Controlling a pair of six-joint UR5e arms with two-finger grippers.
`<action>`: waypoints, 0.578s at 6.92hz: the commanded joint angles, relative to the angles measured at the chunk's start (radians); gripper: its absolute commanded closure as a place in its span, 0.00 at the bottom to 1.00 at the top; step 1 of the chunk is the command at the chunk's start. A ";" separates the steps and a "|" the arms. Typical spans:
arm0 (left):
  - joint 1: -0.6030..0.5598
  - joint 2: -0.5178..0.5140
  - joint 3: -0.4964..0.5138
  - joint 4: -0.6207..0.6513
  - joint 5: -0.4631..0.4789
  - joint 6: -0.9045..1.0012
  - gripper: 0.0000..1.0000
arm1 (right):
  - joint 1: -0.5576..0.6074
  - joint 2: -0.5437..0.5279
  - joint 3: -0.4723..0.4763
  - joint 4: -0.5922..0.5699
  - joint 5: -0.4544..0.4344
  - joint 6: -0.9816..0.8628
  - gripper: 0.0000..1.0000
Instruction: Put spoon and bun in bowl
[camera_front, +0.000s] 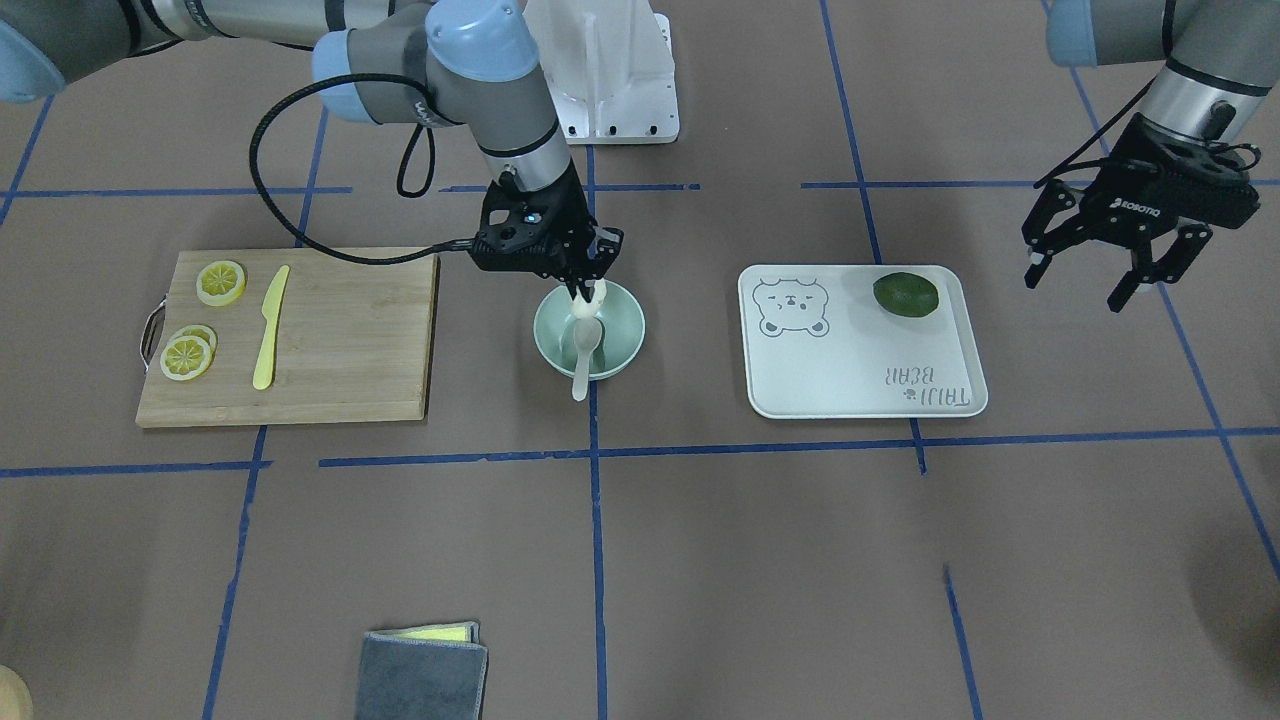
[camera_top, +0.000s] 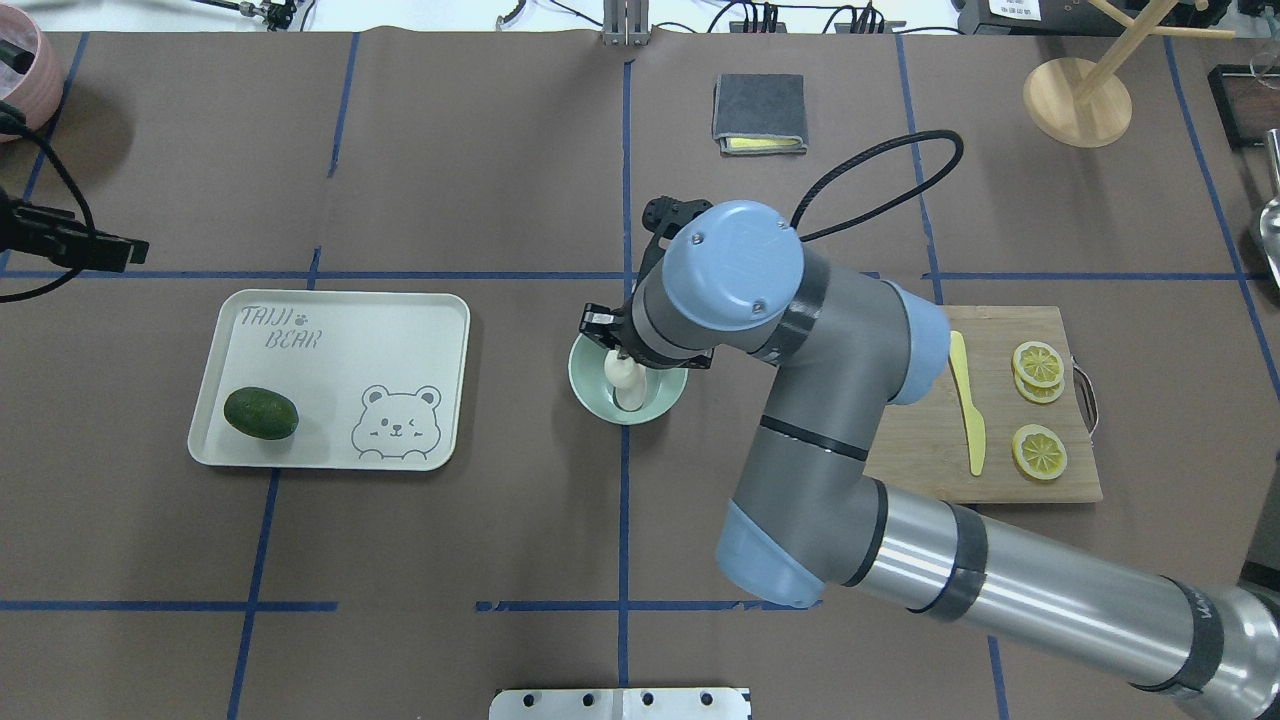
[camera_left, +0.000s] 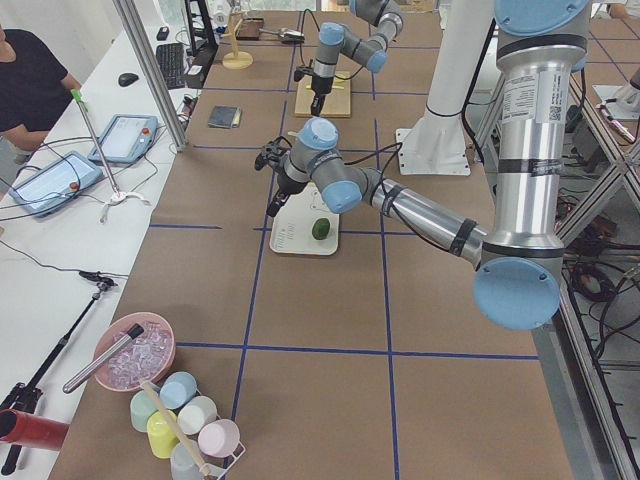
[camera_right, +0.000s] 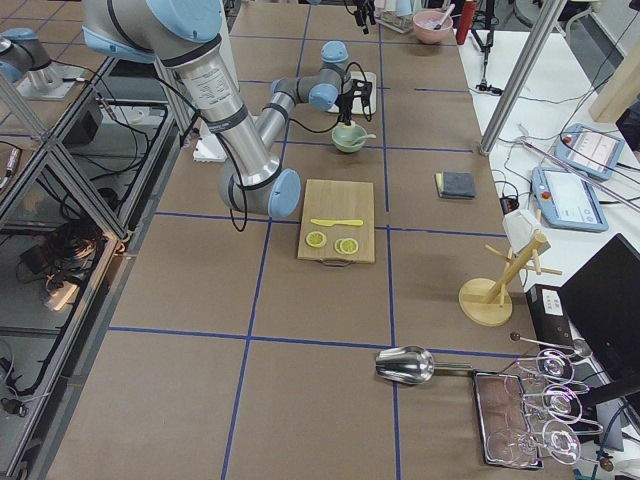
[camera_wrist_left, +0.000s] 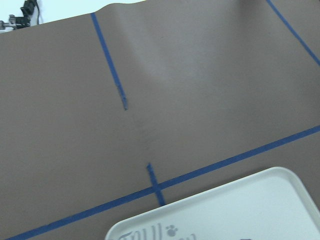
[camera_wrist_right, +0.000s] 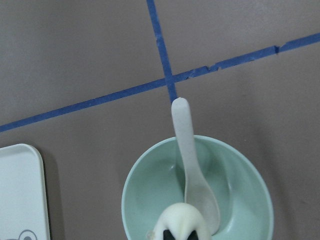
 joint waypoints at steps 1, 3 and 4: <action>-0.018 0.014 0.001 -0.001 -0.012 0.029 0.09 | -0.020 0.024 -0.051 0.000 -0.030 0.006 0.52; -0.018 0.016 0.006 -0.001 -0.012 0.029 0.09 | -0.029 0.023 -0.056 0.000 -0.087 0.001 0.00; -0.020 0.057 0.010 0.004 -0.012 0.030 0.08 | -0.010 -0.005 -0.010 -0.006 -0.077 0.000 0.00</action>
